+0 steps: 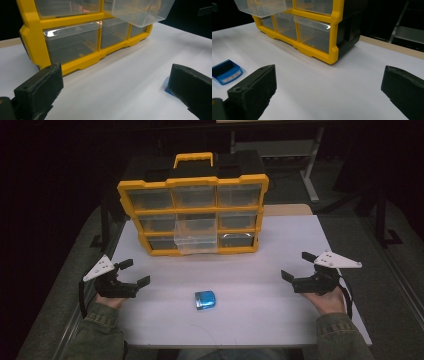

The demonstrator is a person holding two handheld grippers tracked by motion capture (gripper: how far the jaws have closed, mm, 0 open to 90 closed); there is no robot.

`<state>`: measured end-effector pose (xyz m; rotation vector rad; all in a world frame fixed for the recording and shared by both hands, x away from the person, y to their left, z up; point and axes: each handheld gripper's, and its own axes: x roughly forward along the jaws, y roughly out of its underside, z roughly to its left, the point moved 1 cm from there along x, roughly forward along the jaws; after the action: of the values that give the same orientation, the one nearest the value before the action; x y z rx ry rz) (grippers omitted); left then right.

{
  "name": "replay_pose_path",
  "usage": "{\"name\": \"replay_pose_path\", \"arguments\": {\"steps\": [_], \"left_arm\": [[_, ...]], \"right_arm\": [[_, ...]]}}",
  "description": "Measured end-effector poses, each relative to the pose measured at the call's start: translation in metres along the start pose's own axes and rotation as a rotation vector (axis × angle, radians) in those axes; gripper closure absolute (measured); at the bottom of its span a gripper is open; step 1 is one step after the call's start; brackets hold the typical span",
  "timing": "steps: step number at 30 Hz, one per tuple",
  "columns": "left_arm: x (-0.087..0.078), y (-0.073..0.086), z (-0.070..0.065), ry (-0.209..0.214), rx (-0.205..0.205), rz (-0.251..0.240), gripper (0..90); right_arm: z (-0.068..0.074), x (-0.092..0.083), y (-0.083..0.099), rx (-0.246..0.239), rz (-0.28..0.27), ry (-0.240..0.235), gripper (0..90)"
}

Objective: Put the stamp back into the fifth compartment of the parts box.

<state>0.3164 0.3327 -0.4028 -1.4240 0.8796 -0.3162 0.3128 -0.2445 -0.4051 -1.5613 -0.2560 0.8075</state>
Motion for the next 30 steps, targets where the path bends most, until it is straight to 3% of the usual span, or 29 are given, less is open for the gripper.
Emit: {"name": "replay_pose_path", "arguments": {"steps": [12,19,24,30], "left_arm": [[0.000,-0.001,-0.002,0.014,-0.016,0.003,0.0],[0.000,-0.005,0.002,0.009,-0.004,0.022,0.0],[0.002,-0.010,-0.001,0.015,0.020,0.042,0.0],[0.010,-0.019,-0.011,0.054,0.059,0.066,0.0]], "right_arm": [[-0.003,-0.005,0.001,0.005,-0.005,0.026,0.0],[-0.008,-0.007,0.003,0.019,-0.001,0.046,0.0],[-0.008,-0.007,0.003,0.013,-0.008,0.045,0.0],[-0.007,-0.006,0.003,0.012,-0.008,0.043,0.0]]}}
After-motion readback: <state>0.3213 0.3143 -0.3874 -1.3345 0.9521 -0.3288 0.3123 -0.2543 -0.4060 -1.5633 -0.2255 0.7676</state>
